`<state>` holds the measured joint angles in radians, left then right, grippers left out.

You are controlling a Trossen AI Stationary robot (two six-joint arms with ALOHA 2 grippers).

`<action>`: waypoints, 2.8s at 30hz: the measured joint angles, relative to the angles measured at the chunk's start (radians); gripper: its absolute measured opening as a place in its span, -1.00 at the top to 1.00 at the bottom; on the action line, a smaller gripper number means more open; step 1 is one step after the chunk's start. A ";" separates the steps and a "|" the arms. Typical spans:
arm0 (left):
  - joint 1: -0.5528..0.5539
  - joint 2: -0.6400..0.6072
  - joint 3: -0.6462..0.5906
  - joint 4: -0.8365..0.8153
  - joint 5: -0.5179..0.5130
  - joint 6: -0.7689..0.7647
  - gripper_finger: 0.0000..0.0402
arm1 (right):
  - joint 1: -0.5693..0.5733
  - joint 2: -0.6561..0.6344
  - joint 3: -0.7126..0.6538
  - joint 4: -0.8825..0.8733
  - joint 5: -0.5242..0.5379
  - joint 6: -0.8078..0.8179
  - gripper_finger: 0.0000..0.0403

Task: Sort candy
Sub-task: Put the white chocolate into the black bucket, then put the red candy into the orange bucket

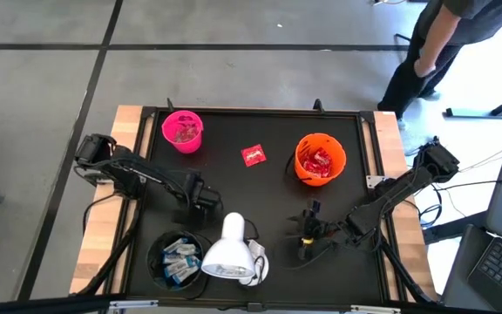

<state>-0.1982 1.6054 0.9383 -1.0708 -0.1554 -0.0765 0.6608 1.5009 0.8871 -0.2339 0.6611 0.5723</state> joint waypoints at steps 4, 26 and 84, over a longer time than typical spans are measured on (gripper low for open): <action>-0.008 0.000 0.062 -0.041 -0.003 0.001 1.00 | 0.000 0.000 0.001 -0.001 0.000 0.000 0.04; -0.108 -0.019 0.408 -0.495 -0.068 -0.126 1.00 | 0.000 0.000 0.001 -0.001 0.000 -0.026 0.04; -0.392 -0.733 0.157 0.456 -0.411 -0.020 0.25 | -0.807 0.062 0.160 0.053 -0.488 -0.399 0.04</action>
<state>-0.5906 0.8722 1.0954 -0.6150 -0.5662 -0.0962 -0.1461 1.5633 1.0475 -0.1805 0.1735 0.1737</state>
